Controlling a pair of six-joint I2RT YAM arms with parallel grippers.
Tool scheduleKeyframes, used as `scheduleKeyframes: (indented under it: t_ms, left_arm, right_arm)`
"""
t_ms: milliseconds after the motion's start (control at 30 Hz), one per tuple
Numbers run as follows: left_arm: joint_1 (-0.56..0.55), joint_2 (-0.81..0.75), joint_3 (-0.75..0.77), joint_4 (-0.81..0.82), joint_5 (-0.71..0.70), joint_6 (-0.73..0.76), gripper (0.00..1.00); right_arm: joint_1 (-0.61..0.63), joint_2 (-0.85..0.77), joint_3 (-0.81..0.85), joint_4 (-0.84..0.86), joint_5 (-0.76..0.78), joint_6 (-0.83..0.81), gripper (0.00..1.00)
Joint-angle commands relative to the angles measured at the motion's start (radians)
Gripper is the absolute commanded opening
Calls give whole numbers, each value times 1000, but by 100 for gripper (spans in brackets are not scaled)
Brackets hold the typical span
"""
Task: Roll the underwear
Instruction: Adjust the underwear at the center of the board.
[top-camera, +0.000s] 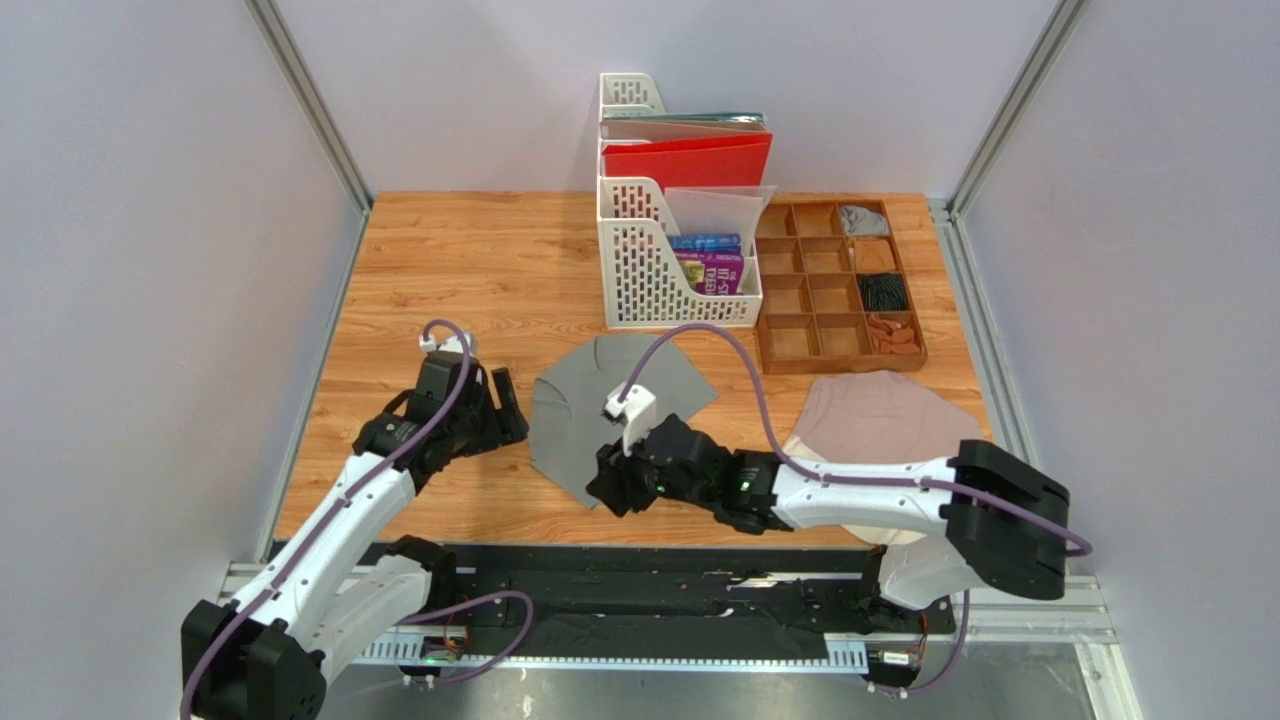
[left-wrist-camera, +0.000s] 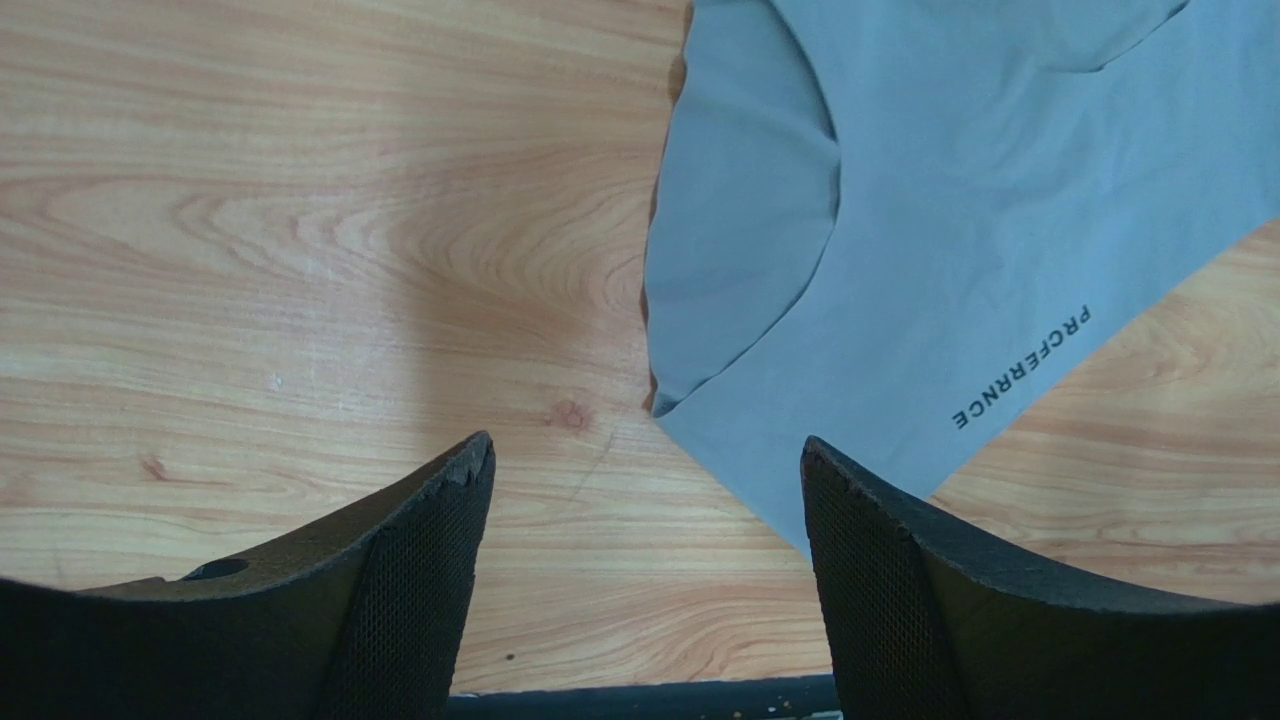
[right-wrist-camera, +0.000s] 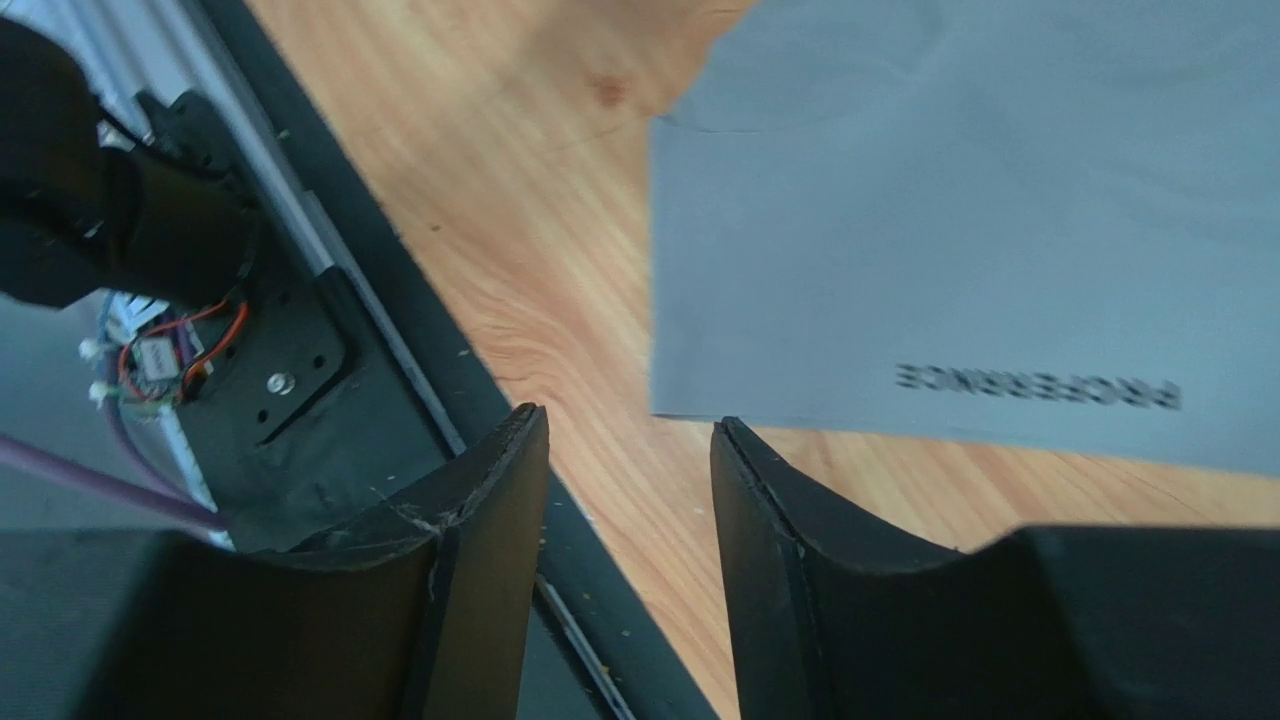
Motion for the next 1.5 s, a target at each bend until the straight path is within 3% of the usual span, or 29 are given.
scheduleKeyframes:
  t_ms: [0, 100, 300, 1100, 1300, 1467]
  left_arm:
    - [-1, 11, -18, 82, 12, -61, 79]
    - [0, 37, -29, 104, 29, -73, 79]
    - [0, 44, -47, 122, 35, -79, 79]
    - [2, 40, -100, 162, 58, -70, 78]
    - [5, 37, -97, 153, 53, -59, 78]
    - [10, 34, -87, 145, 52, -51, 78]
  right_arm:
    - [26, 85, 75, 100, -66, -93, 45]
    - [26, 150, 110, 102, -155, -108, 41]
    - [34, 228, 139, 86, -186, -111, 40]
    - [46, 380, 207, 33, -59, -179, 37]
    - [46, 403, 216, 19, -62, -173, 26]
    - [46, 406, 210, 8, -34, -173, 25]
